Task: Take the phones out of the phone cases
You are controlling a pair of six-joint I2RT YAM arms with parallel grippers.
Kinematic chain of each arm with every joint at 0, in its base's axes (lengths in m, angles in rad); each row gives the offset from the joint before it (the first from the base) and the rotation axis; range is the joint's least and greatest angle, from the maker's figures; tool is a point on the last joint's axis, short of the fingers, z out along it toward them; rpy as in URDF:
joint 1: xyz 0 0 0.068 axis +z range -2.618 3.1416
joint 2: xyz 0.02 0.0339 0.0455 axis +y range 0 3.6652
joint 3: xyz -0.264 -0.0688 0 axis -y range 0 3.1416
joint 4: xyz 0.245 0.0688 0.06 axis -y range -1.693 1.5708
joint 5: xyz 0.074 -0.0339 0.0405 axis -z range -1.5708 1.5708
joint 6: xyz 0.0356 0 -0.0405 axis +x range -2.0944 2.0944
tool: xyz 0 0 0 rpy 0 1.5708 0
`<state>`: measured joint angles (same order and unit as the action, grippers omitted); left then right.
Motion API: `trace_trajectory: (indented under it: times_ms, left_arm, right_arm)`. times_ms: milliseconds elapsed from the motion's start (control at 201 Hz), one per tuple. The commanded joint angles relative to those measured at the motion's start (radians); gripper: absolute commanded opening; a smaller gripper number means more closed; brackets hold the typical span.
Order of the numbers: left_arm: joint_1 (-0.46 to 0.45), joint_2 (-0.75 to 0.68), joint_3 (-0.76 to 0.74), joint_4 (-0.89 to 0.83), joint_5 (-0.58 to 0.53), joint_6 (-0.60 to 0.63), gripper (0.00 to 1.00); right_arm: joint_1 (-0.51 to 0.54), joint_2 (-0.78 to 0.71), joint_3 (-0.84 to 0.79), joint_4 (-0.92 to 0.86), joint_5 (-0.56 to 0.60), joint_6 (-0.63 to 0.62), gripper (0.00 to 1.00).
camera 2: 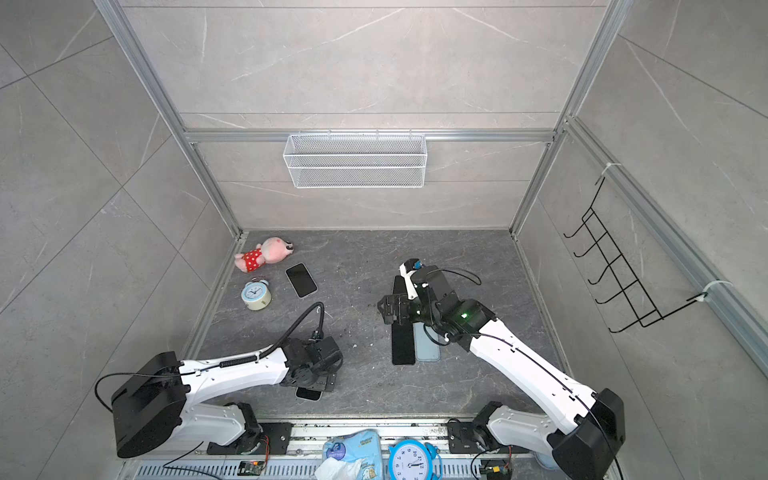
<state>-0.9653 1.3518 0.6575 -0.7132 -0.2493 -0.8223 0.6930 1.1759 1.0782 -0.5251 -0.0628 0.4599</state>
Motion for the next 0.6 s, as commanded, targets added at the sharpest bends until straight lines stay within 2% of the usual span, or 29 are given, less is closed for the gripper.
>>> trace_trajectory:
  times_ms: [0, 169, 294, 463, 598]
  left_arm:
    - [0.03, 0.006, -0.032, 0.038, 0.037, 0.052, 1.0]
    - [0.094, 0.059, -0.024, 0.099, 0.097, 0.113, 0.98]
    - [0.134, 0.098, -0.018, 0.119, 0.122, 0.139, 0.93]
    - [0.135, 0.133, -0.002, 0.135, 0.138, 0.142, 0.82]
    - [0.135, 0.099, -0.012, 0.148, 0.139, 0.134, 0.7]
  right_arm:
    - [0.026, -0.025, 0.038, -0.026, 0.049, 0.011, 1.0]
    - [0.047, -0.022, 0.04, -0.019, 0.053, 0.017, 1.0]
    - [0.06, -0.027, 0.029, -0.019, 0.058, 0.02, 1.0]
    - [0.073, -0.043, -0.002, 0.0, 0.058, 0.028, 0.99]
    - [0.08, -0.051, -0.049, 0.033, 0.041, 0.045, 1.0]
